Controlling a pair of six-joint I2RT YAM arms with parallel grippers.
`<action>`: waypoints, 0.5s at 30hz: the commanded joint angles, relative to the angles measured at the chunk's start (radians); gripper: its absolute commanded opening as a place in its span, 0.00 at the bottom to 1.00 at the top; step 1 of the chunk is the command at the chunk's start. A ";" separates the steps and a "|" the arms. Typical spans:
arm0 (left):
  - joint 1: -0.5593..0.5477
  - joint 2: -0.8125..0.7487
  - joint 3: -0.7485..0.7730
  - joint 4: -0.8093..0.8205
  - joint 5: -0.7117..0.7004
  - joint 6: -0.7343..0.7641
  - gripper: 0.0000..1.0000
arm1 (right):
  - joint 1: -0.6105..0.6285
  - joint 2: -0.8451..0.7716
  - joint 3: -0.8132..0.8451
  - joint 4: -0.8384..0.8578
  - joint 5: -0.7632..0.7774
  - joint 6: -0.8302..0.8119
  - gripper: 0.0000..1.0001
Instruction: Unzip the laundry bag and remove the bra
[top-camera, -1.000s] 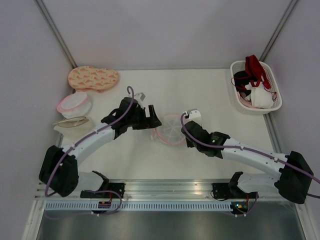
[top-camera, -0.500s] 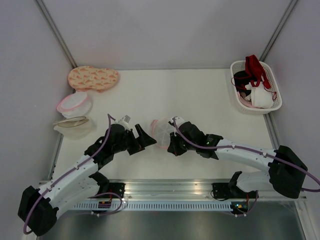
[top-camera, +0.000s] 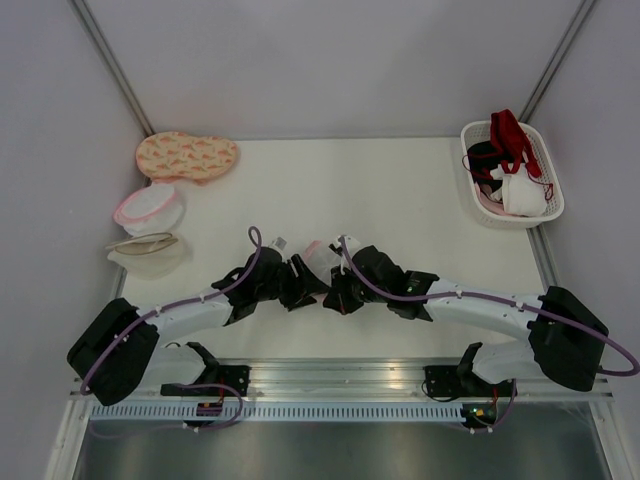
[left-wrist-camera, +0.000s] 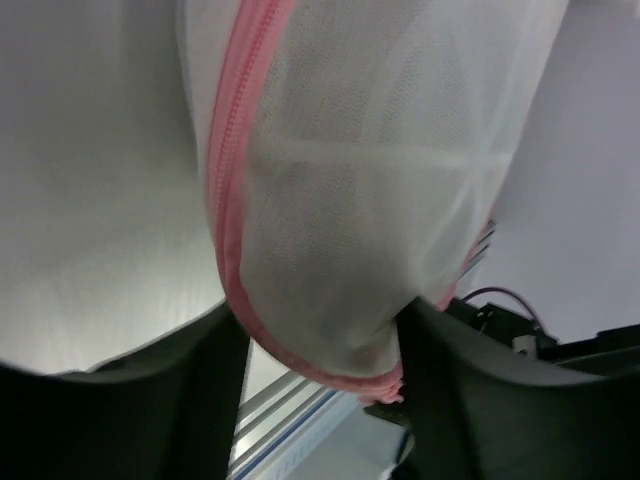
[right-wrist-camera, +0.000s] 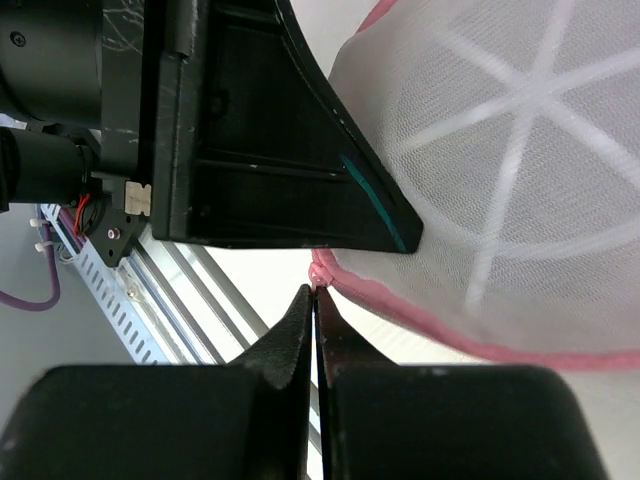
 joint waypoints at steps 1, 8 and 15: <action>-0.004 0.024 0.012 0.132 -0.041 -0.041 0.51 | 0.014 -0.010 0.002 0.048 0.000 0.010 0.01; -0.001 0.022 0.064 0.045 -0.093 -0.003 0.14 | 0.026 -0.039 0.005 -0.048 0.037 -0.010 0.00; 0.034 0.022 0.087 -0.009 -0.101 0.088 0.14 | 0.033 -0.021 0.072 -0.366 0.214 -0.039 0.01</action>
